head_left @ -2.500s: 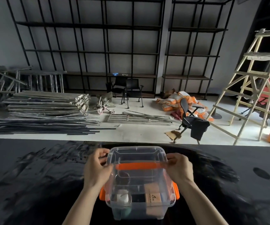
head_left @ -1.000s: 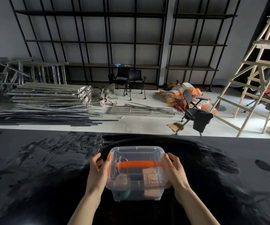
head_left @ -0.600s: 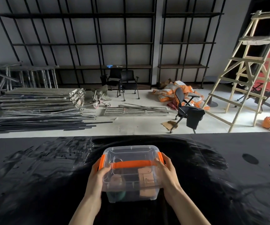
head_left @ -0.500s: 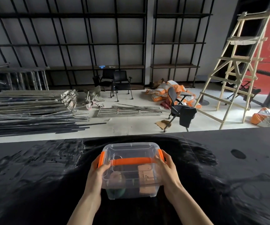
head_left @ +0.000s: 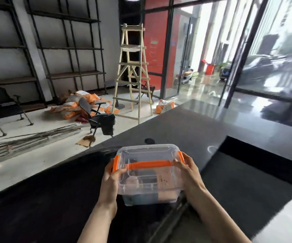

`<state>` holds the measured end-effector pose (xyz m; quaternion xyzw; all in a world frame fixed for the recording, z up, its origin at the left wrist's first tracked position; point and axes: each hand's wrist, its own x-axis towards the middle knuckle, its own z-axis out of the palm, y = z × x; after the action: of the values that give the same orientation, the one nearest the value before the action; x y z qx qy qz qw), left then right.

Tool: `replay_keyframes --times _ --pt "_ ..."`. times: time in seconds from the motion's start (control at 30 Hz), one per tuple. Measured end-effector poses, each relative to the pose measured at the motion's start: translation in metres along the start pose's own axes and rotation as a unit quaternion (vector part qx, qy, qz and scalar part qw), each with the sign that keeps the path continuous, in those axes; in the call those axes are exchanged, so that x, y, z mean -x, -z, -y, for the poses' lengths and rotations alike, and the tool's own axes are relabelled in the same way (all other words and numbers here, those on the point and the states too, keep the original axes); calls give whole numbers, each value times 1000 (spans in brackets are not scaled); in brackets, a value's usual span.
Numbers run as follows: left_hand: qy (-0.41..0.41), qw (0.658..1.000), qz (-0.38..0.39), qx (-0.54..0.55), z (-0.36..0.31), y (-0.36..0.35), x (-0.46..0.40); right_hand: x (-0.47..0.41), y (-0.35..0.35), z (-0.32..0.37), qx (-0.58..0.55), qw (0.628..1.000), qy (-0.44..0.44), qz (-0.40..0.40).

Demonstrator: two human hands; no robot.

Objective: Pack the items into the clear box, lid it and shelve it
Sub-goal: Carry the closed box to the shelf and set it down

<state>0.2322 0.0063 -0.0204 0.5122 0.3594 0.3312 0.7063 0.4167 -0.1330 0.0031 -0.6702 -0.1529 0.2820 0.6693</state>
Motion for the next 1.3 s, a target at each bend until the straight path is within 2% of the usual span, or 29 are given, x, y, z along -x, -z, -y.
replay_keyframes --times 0.17,0.3,0.53,0.7,0.87,1.03,1.3 --pt "11 991 134 -1 27 -93 18 37 103 -4 -21 991 26 -132" --pt "29 977 208 -21 59 -161 39 84 177 -13 9 976 43 -214" --pt "35 941 335 -32 143 -261 110 143 303 -78 8 944 32 -328" --pt "37 924 375 -65 241 -314 150 174 392 -156 2 931 35 -365" --pt "45 912 402 -72 317 -364 187 205 462 -203 -22 924 41 -380" --pt "40 897 431 -90 339 -410 223 228 513 -211 -18 911 45 -409" --pt "73 890 439 -94 369 -508 200 172 602 -219 -17 902 29 -430"
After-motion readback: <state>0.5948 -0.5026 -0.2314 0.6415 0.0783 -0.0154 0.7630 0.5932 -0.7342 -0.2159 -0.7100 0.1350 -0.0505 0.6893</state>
